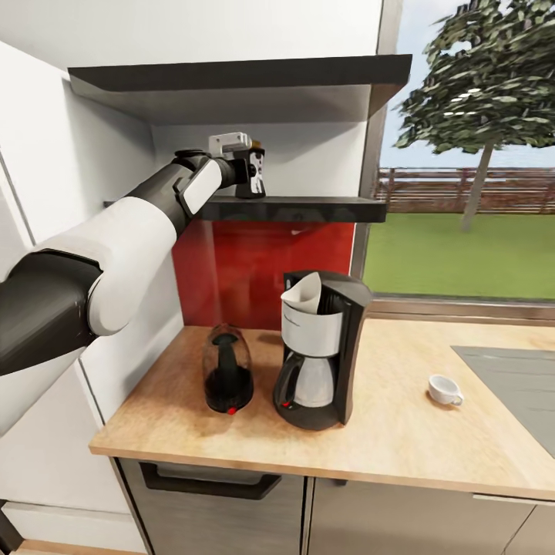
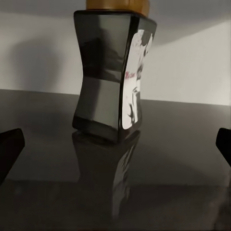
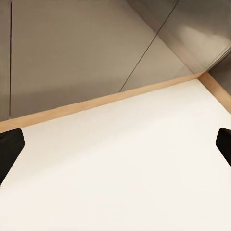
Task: Set up a coffee station on the kitchen countertop: keep the coffee maker on the countertop, move the bottle of coffee from the kitchen shelf to the counter next to the coffee maker, place a paper coffee filter on top of the coffee maker, put the saucer next to the coffee maker with the coffee cup on the saucer, and place the electric kettle next to the coffee maker.
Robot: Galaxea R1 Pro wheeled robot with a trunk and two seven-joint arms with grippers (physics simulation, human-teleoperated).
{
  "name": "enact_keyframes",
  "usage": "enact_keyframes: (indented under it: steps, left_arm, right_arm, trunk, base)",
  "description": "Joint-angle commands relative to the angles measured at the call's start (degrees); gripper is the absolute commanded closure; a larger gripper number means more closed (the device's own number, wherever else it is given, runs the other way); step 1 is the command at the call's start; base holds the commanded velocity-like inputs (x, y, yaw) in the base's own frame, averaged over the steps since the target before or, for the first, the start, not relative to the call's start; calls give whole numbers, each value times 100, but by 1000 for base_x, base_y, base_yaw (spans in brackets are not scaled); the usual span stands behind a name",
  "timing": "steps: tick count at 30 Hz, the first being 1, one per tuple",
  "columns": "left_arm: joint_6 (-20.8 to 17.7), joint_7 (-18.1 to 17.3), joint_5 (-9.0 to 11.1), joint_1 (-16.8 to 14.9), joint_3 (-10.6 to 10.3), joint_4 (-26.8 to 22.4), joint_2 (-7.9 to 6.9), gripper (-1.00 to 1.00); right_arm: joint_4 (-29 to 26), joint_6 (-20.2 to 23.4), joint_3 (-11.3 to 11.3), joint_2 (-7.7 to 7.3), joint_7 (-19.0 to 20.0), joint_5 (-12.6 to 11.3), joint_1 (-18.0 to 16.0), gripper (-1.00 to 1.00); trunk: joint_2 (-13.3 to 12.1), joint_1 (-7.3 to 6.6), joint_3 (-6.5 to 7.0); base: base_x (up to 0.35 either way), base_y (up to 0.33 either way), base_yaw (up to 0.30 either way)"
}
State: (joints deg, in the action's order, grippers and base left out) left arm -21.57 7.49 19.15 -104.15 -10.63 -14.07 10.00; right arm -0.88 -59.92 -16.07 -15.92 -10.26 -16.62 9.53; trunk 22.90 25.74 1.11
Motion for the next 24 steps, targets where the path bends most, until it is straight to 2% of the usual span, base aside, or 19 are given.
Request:
enact_keyframes:
  steps: [1, 10, 18, 24]
  left_arm:
    - [-23, 45, 54, 0, -33, -8, 0, -100]
    - [-23, 50, 54, 0, -28, -8, 0, -100]
    - [-23, 51, 54, 0, -27, -8, 0, -100]
    - [-23, 51, 54, 0, -27, -8, 0, -100]
  right_arm:
    - [-9, -8, 34, 1, 6, -52, 5, -100]
    - [-9, -8, 34, 1, 6, -52, 5, -100]
    - [-9, -8, 27, 1, 6, -52, 5, -100]
    - [-9, -8, 25, 1, 6, -52, 5, -100]
  trunk:
    - [2, 4, 0]
    - [2, 4, 0]
    - [2, 4, 0]
    - [2, 4, 0]
  base:
    - [209, 0, 0]
    - [90, 0, 0]
    - [169, 0, 0]
    - [52, 0, 0]
